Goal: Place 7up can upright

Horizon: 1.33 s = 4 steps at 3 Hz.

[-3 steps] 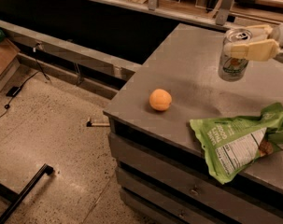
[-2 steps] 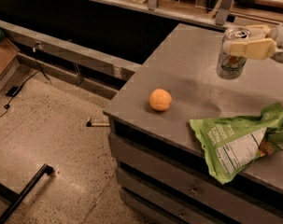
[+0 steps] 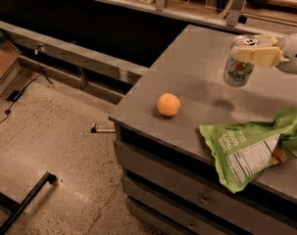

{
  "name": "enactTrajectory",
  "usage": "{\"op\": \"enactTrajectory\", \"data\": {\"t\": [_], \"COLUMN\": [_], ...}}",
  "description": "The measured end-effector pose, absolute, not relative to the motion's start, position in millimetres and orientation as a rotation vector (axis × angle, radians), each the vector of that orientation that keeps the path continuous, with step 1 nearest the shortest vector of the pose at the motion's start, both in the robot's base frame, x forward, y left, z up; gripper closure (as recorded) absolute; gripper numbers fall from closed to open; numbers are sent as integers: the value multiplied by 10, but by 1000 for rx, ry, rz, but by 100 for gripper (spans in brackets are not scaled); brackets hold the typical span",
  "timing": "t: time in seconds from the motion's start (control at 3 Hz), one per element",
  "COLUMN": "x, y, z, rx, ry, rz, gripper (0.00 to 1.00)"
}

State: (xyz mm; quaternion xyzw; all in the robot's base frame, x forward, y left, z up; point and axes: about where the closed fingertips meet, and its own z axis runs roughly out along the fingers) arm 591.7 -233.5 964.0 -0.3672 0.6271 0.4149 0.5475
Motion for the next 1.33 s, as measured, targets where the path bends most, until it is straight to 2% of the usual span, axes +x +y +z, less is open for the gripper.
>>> {"op": "enactTrajectory", "data": {"t": [0.33,1.33], "x": [5990,6087], "y": [-2385,-2492], "z": [9503,9233], "rx": [-848,-810], "ry": [1496,1505], "rz": [1010,1046], "gripper": [84,13]}}
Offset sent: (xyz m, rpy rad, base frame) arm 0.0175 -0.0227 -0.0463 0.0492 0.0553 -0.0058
